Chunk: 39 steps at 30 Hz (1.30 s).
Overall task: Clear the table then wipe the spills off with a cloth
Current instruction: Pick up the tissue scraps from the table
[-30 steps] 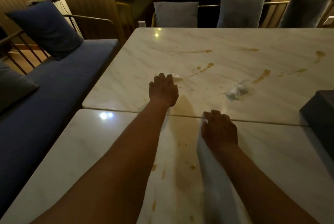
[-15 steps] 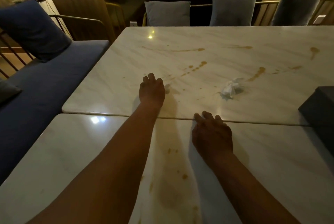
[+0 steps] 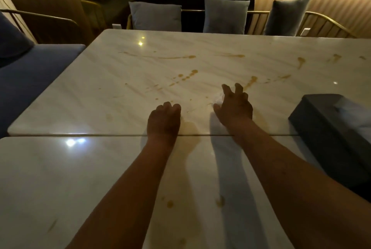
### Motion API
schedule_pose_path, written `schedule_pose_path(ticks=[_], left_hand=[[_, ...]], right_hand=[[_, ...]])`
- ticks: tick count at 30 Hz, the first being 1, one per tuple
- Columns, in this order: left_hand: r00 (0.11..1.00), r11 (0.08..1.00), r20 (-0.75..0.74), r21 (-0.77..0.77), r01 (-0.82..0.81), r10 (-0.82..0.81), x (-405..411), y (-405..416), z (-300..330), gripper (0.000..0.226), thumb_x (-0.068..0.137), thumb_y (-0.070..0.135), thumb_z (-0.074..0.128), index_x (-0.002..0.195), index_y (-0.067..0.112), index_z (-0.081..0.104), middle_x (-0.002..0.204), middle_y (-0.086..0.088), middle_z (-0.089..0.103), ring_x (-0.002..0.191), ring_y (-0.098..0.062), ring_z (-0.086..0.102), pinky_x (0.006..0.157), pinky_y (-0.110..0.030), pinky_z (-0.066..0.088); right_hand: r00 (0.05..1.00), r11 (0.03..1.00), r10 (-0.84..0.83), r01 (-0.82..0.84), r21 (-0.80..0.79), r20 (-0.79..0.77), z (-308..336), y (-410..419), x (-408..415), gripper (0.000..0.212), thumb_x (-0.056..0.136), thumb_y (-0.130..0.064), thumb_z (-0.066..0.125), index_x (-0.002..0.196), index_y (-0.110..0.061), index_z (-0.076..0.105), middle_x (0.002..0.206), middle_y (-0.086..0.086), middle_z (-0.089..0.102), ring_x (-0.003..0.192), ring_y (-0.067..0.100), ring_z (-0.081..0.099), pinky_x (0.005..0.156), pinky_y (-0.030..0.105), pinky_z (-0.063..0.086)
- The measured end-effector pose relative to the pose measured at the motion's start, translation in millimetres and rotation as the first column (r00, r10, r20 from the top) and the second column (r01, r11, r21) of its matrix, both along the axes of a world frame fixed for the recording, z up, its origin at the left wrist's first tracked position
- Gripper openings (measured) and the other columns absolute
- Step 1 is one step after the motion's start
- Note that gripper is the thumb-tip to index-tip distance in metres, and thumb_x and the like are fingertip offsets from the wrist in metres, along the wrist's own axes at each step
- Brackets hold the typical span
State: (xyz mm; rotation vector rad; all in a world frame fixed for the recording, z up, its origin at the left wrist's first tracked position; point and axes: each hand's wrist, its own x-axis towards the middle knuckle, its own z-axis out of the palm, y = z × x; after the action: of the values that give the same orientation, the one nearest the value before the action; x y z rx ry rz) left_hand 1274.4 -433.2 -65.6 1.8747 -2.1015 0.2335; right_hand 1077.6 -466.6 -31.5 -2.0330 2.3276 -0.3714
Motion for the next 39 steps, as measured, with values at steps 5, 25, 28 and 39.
schedule_pose_path(ticks=[5, 25, 28, 39], left_hand=[[0.999, 0.997, -0.044, -0.075, 0.011, -0.014, -2, 1, -1, 0.024, 0.091, -0.001, 0.058, 0.113, 0.008, 0.055, 0.075, -0.011, 0.058, 0.057, -0.027, 0.047, 0.051, -0.032, 0.033], [0.951, 0.994, -0.310, -0.105, -0.012, -0.021, 45, 170, 49, 0.036, 0.099, 0.033, 0.060, 0.068, 0.018, 0.049, 0.059, 0.000, 0.050, 0.048, -0.023, 0.046, 0.050, -0.025, 0.027], [0.935, 0.995, -0.348, -0.039, -0.088, 0.069, 73, 232, 65, 0.039, 0.101, 0.037, 0.052, 0.067, 0.018, 0.045, 0.058, 0.000, 0.048, 0.050, -0.024, 0.046, 0.051, -0.028, 0.030], [0.814, 0.950, -0.494, 0.206, -0.233, 0.307, 174, 477, 108, 0.016, 0.096, 0.012, 0.048, 0.107, 0.022, 0.053, 0.097, -0.004, 0.055, 0.070, -0.022, 0.055, 0.064, -0.044, 0.052]], right_hand=[[0.990, 0.986, 0.109, -0.096, 0.133, -0.093, -4, -34, -18, 0.057, 0.099, -0.040, 0.048, 0.153, -0.033, 0.029, 0.161, 0.010, 0.020, 0.140, 0.034, 0.030, 0.108, 0.045, 0.036], [0.901, 0.980, 0.130, -0.054, -0.191, 0.414, 33, 185, 55, 0.004, 0.083, -0.009, 0.056, 0.079, -0.009, 0.057, 0.085, 0.003, 0.044, 0.071, 0.020, 0.042, 0.061, 0.025, 0.024], [0.845, 0.983, 0.151, -0.072, -0.170, 0.514, 38, 243, 83, 0.009, 0.080, -0.009, 0.052, 0.072, -0.011, 0.054, 0.078, 0.007, 0.051, 0.067, 0.020, 0.043, 0.058, 0.025, 0.020], [0.728, 0.903, 0.375, -0.427, -0.048, 0.574, 80, 454, 210, 0.024, 0.077, -0.022, 0.034, 0.057, -0.011, 0.040, 0.051, 0.005, 0.043, 0.049, 0.021, 0.041, 0.048, 0.032, 0.027]])
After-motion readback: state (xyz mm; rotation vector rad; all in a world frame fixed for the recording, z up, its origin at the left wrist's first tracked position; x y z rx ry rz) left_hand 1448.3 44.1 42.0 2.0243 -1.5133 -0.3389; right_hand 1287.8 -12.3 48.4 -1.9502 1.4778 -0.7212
